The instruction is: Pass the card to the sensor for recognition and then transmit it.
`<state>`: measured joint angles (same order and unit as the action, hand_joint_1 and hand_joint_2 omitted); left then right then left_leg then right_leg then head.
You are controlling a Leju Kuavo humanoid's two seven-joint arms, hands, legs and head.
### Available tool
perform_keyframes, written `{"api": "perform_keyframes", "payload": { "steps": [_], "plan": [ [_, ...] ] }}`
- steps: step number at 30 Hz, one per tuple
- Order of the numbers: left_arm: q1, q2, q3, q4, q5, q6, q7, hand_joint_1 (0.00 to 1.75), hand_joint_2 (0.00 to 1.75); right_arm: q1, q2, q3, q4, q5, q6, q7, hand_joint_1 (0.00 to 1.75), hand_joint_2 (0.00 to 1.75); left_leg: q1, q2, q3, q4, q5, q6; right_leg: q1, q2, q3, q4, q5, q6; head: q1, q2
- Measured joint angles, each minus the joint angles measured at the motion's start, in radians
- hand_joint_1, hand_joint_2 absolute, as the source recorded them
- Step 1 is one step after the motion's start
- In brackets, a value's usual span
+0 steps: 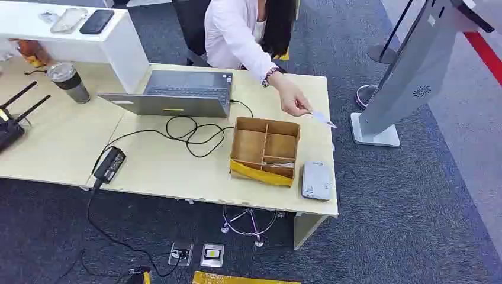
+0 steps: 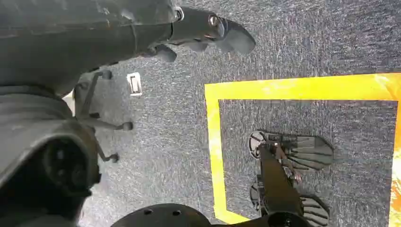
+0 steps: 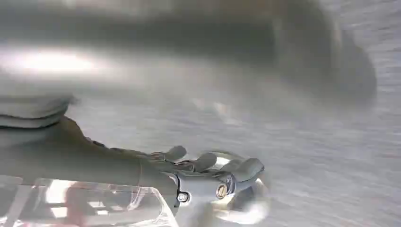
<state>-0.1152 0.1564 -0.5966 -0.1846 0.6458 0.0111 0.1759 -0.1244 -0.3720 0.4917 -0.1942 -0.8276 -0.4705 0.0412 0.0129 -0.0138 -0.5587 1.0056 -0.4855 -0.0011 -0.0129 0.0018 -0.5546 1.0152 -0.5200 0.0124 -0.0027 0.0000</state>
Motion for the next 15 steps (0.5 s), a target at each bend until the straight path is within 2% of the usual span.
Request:
{"api": "perform_keyframes", "payload": {
  "steps": [1, 4, 7, 10, 15],
  "plan": [
    [0.000, 0.000, 0.000, 0.000, 0.000, 0.000, 0.000, 0.00, 0.00, -0.007, -0.031, -0.002, 0.000, -0.003, 0.033, -0.057, 0.00, 1.75, -0.001, 0.000, 0.000, 0.000, 0.000, 0.000, -0.001, 0.000, 0.000, 0.000, 0.000, 0.000, 0.000, 0.000],
    [0.000, 0.003, 0.000, 0.000, 0.002, 0.000, 0.000, 0.00, 0.00, -0.065, -0.127, -0.002, 0.000, 0.032, 0.077, -0.146, 0.00, 1.75, -0.002, 0.001, -0.002, 0.000, 0.001, 0.001, -0.003, 0.001, 0.000, 0.000, 0.002, 0.003, 0.000, 0.000],
    [-0.004, 0.004, 0.000, 0.000, 0.011, 0.000, -0.002, 0.00, 0.00, -0.206, -0.236, -0.001, -0.001, 0.140, 0.089, -0.171, 0.00, 1.75, -0.005, 0.008, 0.000, 0.000, 0.002, 0.003, -0.005, 0.010, -0.003, 0.001, 0.005, 0.006, 0.000, 0.000],
    [-0.007, 0.003, 0.000, 0.000, 0.011, -0.002, -0.003, 0.00, 0.00, -0.337, -0.302, 0.003, -0.003, 0.235, 0.104, -0.184, 0.00, 1.75, -0.005, 0.008, -0.001, 0.000, 0.004, 0.006, -0.005, 0.009, -0.002, 0.001, 0.006, 0.007, 0.001, 0.000],
    [-0.007, 0.003, -0.003, 0.000, 0.008, -0.010, -0.010, 0.00, 0.00, -0.517, -0.340, 0.030, -0.048, 0.442, 0.151, -0.186, 0.00, 1.75, -0.006, 0.002, -0.004, 0.000, 0.007, 0.006, -0.006, 0.003, -0.003, 0.004, 0.006, 0.007, 0.000, 0.000]
  ]
}}
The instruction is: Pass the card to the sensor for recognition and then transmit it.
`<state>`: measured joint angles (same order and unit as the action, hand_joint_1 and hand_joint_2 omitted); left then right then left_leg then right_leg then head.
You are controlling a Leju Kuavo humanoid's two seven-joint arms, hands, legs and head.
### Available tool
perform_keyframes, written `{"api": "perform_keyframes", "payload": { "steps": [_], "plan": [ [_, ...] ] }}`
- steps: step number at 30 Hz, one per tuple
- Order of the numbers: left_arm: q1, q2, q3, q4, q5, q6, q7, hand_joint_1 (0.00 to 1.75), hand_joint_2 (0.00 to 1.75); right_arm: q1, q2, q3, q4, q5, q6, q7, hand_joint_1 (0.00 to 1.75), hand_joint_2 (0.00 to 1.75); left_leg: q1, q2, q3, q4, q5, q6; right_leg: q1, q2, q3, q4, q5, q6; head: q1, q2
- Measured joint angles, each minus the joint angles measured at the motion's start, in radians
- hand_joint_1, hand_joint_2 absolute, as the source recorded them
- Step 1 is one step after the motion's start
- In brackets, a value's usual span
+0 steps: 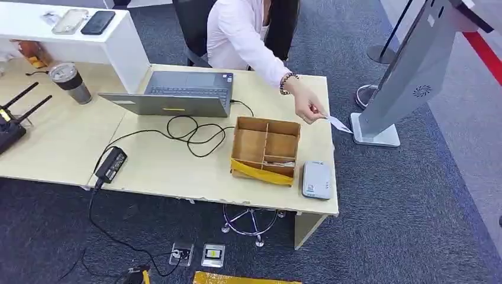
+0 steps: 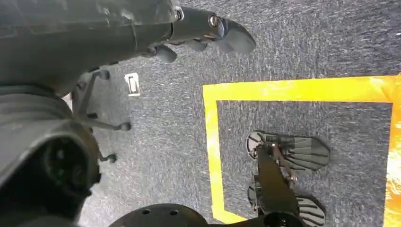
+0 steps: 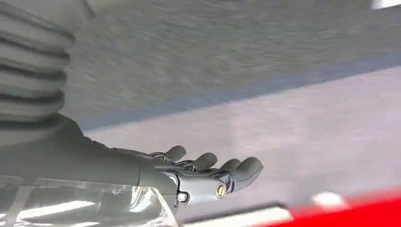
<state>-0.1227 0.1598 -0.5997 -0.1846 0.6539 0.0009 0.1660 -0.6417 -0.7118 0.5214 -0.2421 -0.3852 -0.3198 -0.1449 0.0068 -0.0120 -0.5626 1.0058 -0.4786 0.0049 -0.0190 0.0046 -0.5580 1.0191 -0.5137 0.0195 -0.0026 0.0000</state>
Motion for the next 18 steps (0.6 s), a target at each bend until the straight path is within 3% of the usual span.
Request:
{"api": "perform_keyframes", "payload": {
  "steps": [3, 8, 14, 18],
  "plan": [
    [-0.006, 0.004, -0.005, 0.000, -0.012, -0.015, -0.015, 0.00, 0.00, -0.128, -0.003, 0.020, -0.031, 0.139, 0.065, -0.016, 0.00, 1.75, 0.001, -0.001, 0.001, 0.000, 0.000, 0.000, 0.000, -0.001, 0.000, 0.000, 0.000, 0.000, 0.000, 0.000],
    [-0.005, 0.008, -0.024, 0.001, -0.032, -0.026, -0.045, 0.00, 0.00, -0.255, 0.024, 0.047, -0.049, 0.283, 0.148, -0.123, 0.00, 1.75, 0.001, -0.006, -0.001, 0.000, 0.001, -0.001, 0.001, -0.006, 0.000, 0.001, 0.000, 0.000, 0.001, 0.000],
    [-0.009, 0.008, -0.042, 0.001, -0.041, -0.028, -0.056, 0.00, 0.00, -0.332, 0.137, 0.080, -0.073, 0.379, 0.163, -0.179, 0.00, 1.75, 0.002, -0.005, -0.002, 0.000, 0.001, -0.001, 0.002, -0.004, 0.000, 0.002, 0.000, 0.000, 0.001, 0.000],
    [-0.012, 0.008, -0.055, 0.002, -0.049, -0.028, -0.056, 0.00, 0.00, -0.362, 0.249, 0.101, -0.128, 0.435, 0.162, -0.140, 0.00, 1.75, 0.002, -0.005, 0.000, 0.000, 0.002, -0.003, 0.002, -0.004, -0.001, 0.002, 0.000, 0.000, 0.000, 0.000]
  ]
}}
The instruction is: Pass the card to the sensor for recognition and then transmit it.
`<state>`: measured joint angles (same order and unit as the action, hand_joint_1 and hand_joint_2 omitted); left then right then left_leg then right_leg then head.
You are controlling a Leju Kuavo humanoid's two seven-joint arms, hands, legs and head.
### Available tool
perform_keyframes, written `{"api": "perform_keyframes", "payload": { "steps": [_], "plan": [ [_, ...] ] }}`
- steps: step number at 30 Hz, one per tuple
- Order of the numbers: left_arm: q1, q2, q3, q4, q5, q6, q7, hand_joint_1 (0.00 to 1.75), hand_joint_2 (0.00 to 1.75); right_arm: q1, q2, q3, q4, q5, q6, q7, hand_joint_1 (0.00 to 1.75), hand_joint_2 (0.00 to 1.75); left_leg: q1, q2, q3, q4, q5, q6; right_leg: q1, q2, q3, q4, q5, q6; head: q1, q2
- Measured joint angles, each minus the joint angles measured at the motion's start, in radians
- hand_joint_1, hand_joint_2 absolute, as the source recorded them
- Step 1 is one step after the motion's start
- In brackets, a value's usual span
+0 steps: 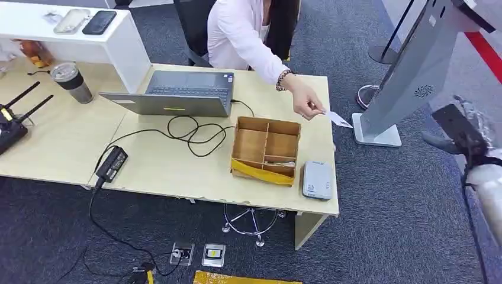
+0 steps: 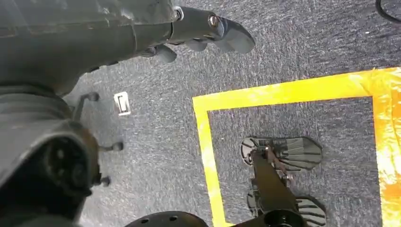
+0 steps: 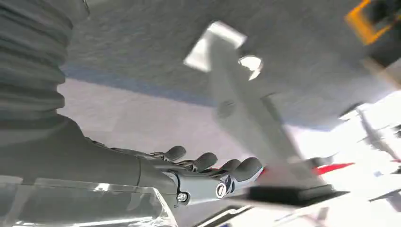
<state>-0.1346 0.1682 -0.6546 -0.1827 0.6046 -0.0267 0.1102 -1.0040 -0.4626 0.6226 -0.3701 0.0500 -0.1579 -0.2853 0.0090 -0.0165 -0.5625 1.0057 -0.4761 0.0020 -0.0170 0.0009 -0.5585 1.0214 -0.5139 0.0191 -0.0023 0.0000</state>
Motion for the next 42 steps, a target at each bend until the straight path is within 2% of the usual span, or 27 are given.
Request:
{"api": "perform_keyframes", "payload": {
  "steps": [3, 9, 16, 23, 42],
  "plan": [
    [-0.001, 0.001, -0.009, 0.000, -0.002, 0.000, -0.001, 0.00, 0.00, -0.007, 0.072, 0.007, -0.042, 0.010, -0.001, 0.012, 0.00, 1.75, 0.001, -0.004, -0.001, 0.000, 0.001, -0.001, 0.001, -0.004, 0.000, 0.000, 0.000, -0.001, 0.000, 0.000],
    [0.000, 0.006, -0.025, 0.001, -0.001, 0.002, -0.001, 0.00, 0.00, -0.007, 0.175, 0.017, -0.109, 0.007, 0.028, 0.011, 0.00, 1.75, 0.001, -0.003, -0.001, 0.000, 0.001, -0.001, 0.001, -0.002, 0.000, 0.000, -0.001, -0.001, 0.000, 0.000],
    [0.002, 0.008, -0.032, 0.003, 0.003, 0.000, 0.002, 0.00, 0.00, 0.003, 0.249, 0.019, -0.191, 0.008, 0.054, 0.021, 0.00, 1.75, 0.001, -0.003, -0.001, 0.000, 0.001, -0.001, 0.001, -0.003, 0.000, 0.000, -0.001, -0.001, 0.000, 0.000],
    [0.003, 0.013, -0.042, 0.003, 0.019, 0.002, 0.010, 0.00, 0.00, 0.024, 0.279, 0.018, -0.255, 0.031, 0.084, 0.042, 0.00, 1.75, 0.001, -0.003, -0.001, 0.000, 0.001, -0.001, 0.001, -0.002, -0.001, 0.000, -0.001, -0.001, 0.000, 0.000],
    [0.007, 0.012, -0.050, 0.003, 0.021, 0.017, 0.023, 0.00, 0.00, 0.059, 0.277, -0.015, -0.327, 0.092, 0.103, 0.052, 0.00, 1.75, 0.001, -0.001, -0.001, 0.000, 0.000, -0.001, 0.001, -0.001, -0.001, 0.000, -0.001, -0.001, 0.000, 0.000]
  ]
}}
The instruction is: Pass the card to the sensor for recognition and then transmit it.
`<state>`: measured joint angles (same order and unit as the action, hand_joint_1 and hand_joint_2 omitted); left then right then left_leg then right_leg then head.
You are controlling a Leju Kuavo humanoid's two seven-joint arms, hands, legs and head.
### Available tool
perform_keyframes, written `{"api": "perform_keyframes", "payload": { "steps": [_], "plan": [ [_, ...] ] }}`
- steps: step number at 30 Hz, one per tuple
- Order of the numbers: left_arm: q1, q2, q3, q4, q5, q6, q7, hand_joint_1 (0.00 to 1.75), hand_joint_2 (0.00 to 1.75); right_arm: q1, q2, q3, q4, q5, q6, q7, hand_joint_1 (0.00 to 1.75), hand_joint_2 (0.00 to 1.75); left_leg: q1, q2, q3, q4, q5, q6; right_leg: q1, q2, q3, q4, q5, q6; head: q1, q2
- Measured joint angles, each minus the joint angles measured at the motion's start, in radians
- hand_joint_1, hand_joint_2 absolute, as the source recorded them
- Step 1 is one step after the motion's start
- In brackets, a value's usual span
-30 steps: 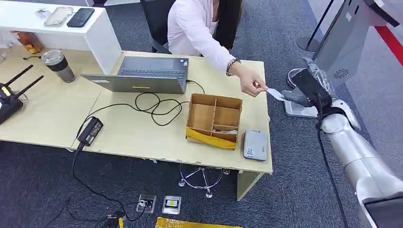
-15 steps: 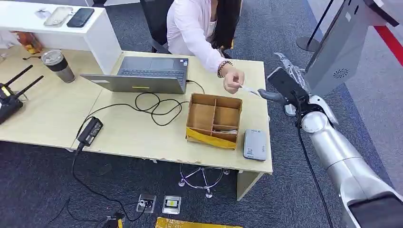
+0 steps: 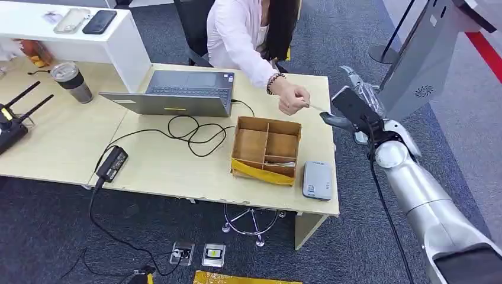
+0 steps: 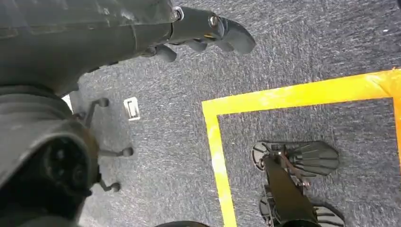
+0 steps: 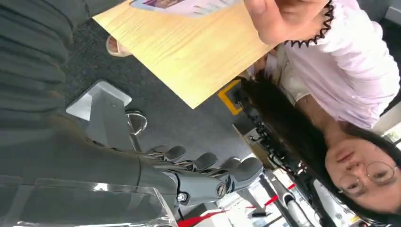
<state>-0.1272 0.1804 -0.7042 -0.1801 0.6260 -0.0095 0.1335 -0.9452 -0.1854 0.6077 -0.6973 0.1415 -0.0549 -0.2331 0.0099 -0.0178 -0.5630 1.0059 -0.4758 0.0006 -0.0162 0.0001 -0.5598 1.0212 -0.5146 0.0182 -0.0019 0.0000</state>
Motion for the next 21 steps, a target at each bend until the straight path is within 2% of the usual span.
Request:
{"api": "perform_keyframes", "payload": {
  "steps": [12, 13, 21],
  "plan": [
    [0.000, -0.001, -0.004, 0.000, 0.001, -0.001, 0.002, 0.00, 0.00, 0.020, -0.002, -0.021, -0.029, 0.007, 0.019, 0.005, 0.00, 1.75, 0.000, 0.000, 0.000, 0.000, 0.000, 0.000, 0.000, 0.000, 0.000, 0.000, 0.000, 0.000, 0.000, 0.000],
    [0.000, -0.001, -0.006, 0.000, 0.000, -0.001, 0.002, 0.00, 0.00, 0.022, -0.002, -0.024, -0.033, 0.008, 0.020, 0.005, 1.75, 1.75, 0.000, 0.000, 0.000, 0.000, 0.000, 0.000, 0.000, 0.000, 0.000, 0.000, 0.000, 0.000, 0.000, 0.000],
    [0.000, 0.000, -0.017, 0.000, -0.001, -0.001, 0.002, 0.00, 0.00, 0.034, -0.005, -0.039, -0.062, 0.007, 0.032, 0.012, 1.75, 1.75, 0.000, 0.000, 0.000, 0.000, 0.000, 0.000, 0.000, 0.000, 0.000, 0.000, 0.000, 0.000, 0.000, 0.000]
  ]
}}
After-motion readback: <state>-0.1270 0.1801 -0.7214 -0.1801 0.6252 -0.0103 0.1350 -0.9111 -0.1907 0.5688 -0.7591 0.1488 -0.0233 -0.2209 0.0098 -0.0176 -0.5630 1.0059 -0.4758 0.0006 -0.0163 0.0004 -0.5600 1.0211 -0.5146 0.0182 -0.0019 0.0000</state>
